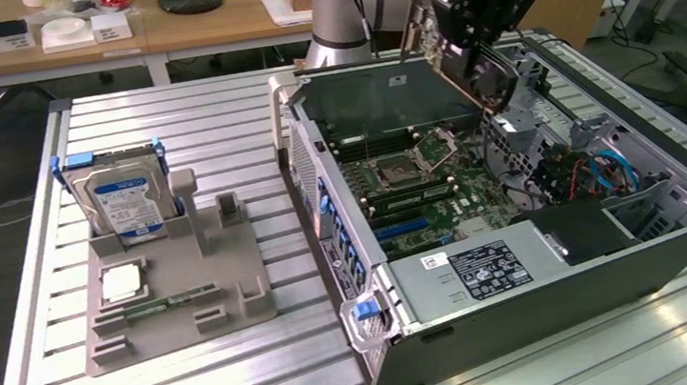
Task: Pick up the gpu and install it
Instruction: 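Insert the gpu into the slot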
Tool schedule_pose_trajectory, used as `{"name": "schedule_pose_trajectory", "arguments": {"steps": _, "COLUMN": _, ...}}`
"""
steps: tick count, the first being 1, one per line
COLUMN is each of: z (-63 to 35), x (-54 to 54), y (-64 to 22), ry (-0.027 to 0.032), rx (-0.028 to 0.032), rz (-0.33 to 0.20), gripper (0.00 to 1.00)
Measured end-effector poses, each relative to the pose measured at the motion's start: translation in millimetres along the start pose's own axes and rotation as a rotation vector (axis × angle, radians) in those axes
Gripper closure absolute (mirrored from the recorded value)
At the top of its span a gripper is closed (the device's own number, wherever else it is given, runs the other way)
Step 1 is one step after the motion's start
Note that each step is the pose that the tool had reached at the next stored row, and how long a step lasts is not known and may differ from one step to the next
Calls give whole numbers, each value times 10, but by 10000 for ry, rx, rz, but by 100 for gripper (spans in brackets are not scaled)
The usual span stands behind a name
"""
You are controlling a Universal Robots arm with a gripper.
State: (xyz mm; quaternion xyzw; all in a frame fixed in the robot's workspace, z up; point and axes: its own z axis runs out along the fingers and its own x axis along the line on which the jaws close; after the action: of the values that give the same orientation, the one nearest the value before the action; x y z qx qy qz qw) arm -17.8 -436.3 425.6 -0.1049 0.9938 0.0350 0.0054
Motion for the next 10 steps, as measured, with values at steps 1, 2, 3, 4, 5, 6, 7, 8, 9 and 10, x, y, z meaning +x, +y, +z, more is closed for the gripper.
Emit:
{"name": "schedule_pose_trajectory", "arguments": {"steps": 1, "z": 2, "x": 0, "y": 0, "ry": 13, "rx": -4, "rz": -196, "gripper": 72}}
{"name": "schedule_pose_trajectory", "arguments": {"steps": 2, "z": 3, "x": 0, "y": 0, "ry": 26, "rx": -7, "rz": -375, "gripper": 72}}
{"name": "schedule_pose_trajectory", "arguments": {"steps": 3, "z": 4, "x": 0, "y": 0, "ry": 39, "rx": -9, "rz": -561, "gripper": 72}}
{"name": "schedule_pose_trajectory", "arguments": {"steps": 4, "z": 6, "x": 0, "y": 0, "ry": 50, "rx": -13, "rz": -734, "gripper": 72}}
{"name": "schedule_pose_trajectory", "arguments": {"steps": 5, "z": 7, "x": 0, "y": -1, "ry": 63, "rx": -16, "rz": -914, "gripper": 72}}
{"name": "schedule_pose_trajectory", "arguments": {"steps": 6, "z": 9, "x": 0, "y": -1, "ry": 75, "rx": -20, "rz": -1093, "gripper": 72}}
{"name": "schedule_pose_trajectory", "arguments": {"steps": 7, "z": 10, "x": 0, "y": -1, "ry": 89, "rx": -23, "rz": -1288, "gripper": 72}}
{"name": "schedule_pose_trajectory", "arguments": {"steps": 8, "z": 11, "x": 0, "y": -1, "ry": 101, "rx": -26, "rz": -1468, "gripper": 72}}
{"name": "schedule_pose_trajectory", "arguments": {"steps": 9, "z": 13, "x": 0, "y": -1, "ry": 113, "rx": -30, "rz": -1646, "gripper": 72}}
{"name": "schedule_pose_trajectory", "arguments": {"steps": 10, "z": 14, "x": 0, "y": -1, "ry": 125, "rx": -33, "rz": -1827, "gripper": 72}}
